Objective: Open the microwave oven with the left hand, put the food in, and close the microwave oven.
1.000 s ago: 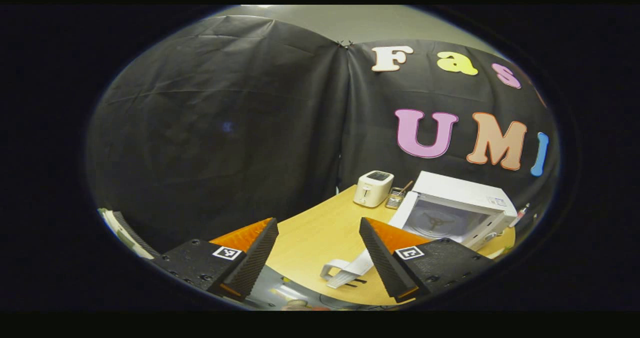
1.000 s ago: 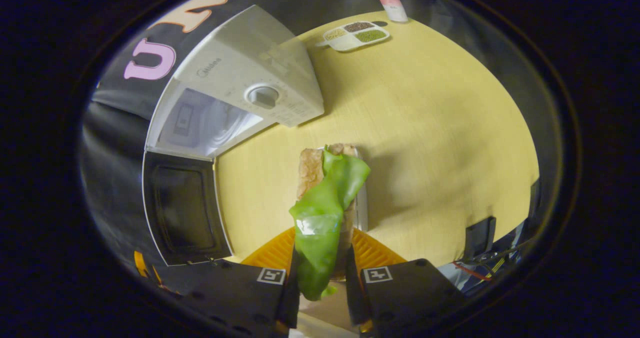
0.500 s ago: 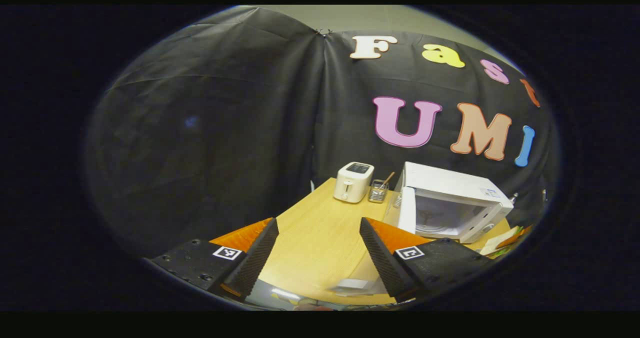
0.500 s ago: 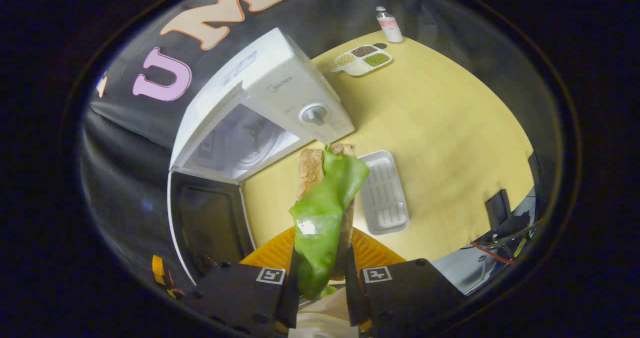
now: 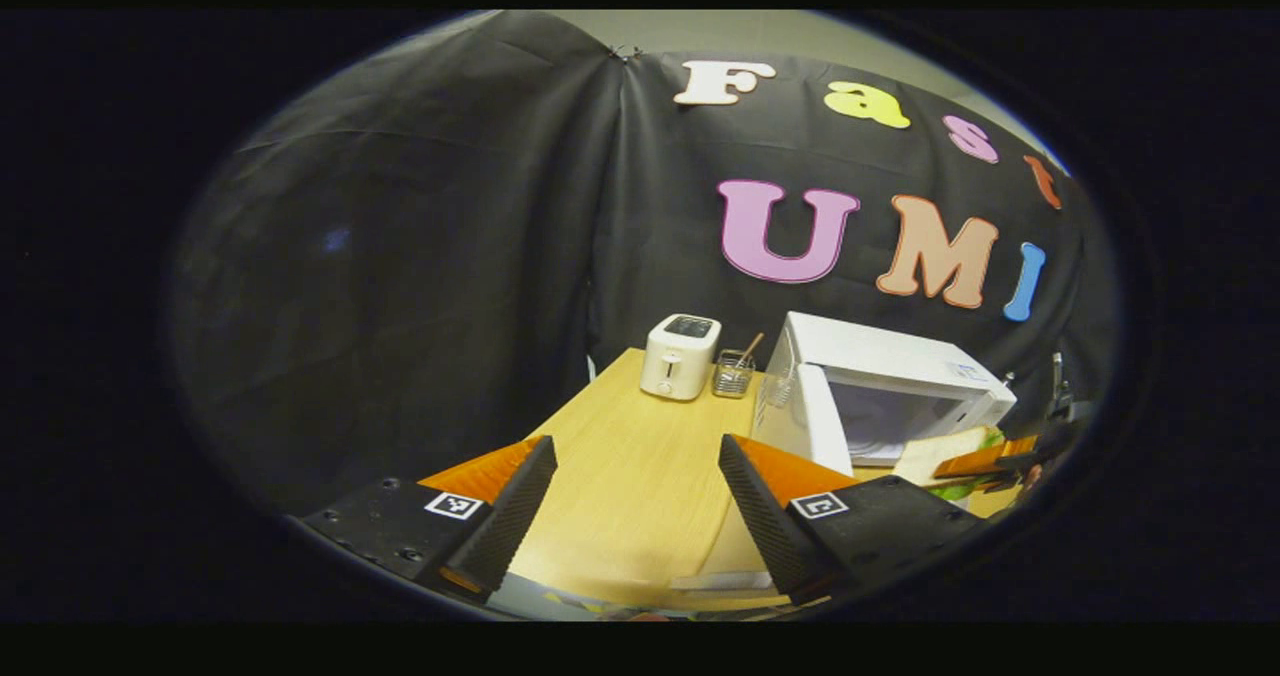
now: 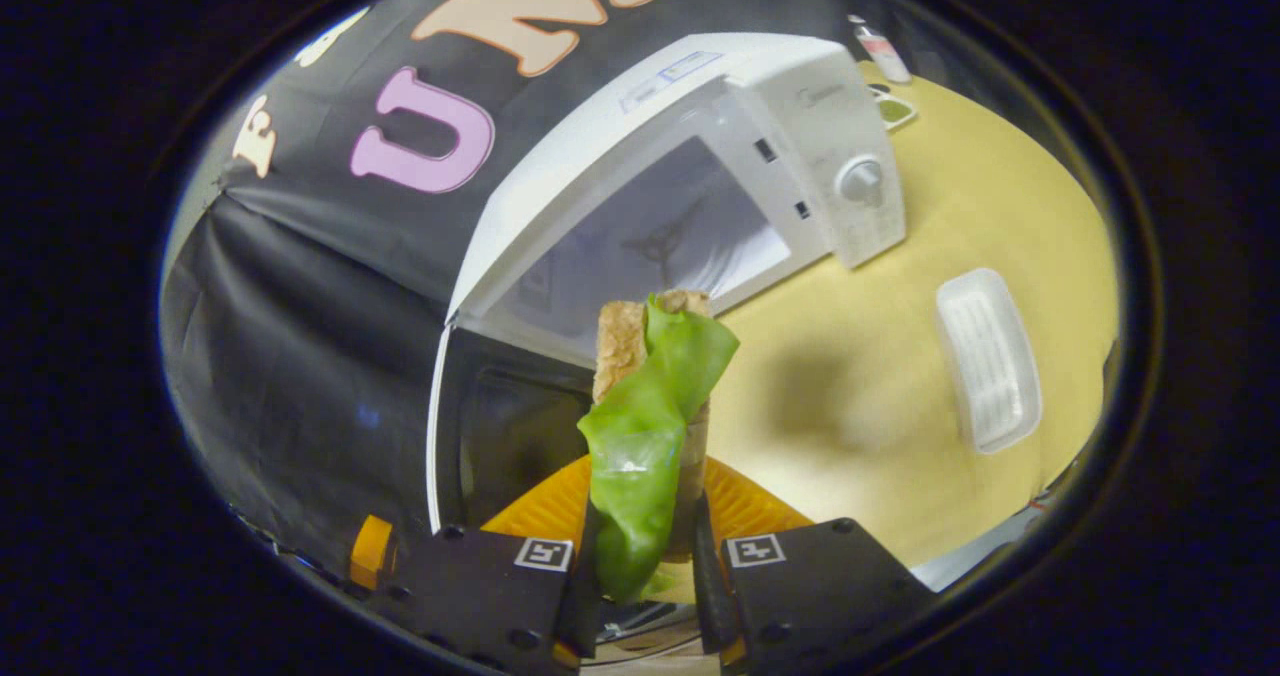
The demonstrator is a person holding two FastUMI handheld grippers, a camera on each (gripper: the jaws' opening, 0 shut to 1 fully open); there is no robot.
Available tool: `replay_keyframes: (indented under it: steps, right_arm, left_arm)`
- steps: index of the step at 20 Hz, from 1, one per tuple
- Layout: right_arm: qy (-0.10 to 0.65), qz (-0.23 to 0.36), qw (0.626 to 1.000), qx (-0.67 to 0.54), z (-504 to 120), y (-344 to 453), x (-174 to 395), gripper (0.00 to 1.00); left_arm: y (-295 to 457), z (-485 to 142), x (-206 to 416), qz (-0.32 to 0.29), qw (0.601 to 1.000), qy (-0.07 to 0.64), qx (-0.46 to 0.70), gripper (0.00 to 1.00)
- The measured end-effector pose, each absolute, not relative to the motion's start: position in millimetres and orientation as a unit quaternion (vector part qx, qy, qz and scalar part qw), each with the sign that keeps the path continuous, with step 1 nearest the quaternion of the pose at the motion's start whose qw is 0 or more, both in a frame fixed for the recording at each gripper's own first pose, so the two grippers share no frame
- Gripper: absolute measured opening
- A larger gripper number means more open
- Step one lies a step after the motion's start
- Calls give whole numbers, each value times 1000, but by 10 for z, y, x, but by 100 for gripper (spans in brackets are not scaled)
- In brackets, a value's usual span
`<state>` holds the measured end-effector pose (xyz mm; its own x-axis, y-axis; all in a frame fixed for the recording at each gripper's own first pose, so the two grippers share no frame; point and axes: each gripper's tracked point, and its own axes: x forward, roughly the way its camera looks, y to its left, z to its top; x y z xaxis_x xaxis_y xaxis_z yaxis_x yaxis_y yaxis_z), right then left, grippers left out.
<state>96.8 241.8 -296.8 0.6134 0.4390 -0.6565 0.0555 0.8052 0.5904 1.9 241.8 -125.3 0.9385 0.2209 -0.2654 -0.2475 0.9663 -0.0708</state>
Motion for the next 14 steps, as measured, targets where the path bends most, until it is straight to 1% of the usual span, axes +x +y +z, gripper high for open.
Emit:
replay_keyframes:
  steps: [3, 4, 6, 7, 8, 9, 11, 14]
  right_arm:
    - [381, 117, 865, 305, -3040, 2698, 1207, 41]
    - [359, 111, 870, 318, -3041, 2760, 1306, 34]
    - [333, 99, 883, 315, -3137, 2821, 1535, 46]
    - [324, 95, 890, 308, -3183, 2849, 1634, 39]
    - [312, 91, 896, 304, -3204, 2877, 1729, 38]
    - [304, 88, 898, 305, -3217, 2897, 1816, 46]
    - [290, 83, 899, 317, -3178, 2923, 1949, 46]
    - [246, 60, 903, 347, -3028, 2827, 2252, 46]
  left_arm:
    - [2570, -1328, -12, 123, 981, 136, -67, 96]
    - [2583, -1372, -9, 122, 979, 142, -76, 96]
    - [2617, -1499, 3, 124, 975, 157, -94, 96]
    - [2627, -1549, -3, 124, 973, 164, -102, 96]
    - [2643, -1601, -34, 123, 972, 169, -111, 96]
    - [2647, -1643, -76, 121, 970, 175, -121, 96]
    - [2668, -1713, -172, 119, 967, 184, -133, 96]
    - [2737, -1757, -198, 127, 964, 189, -135, 96]
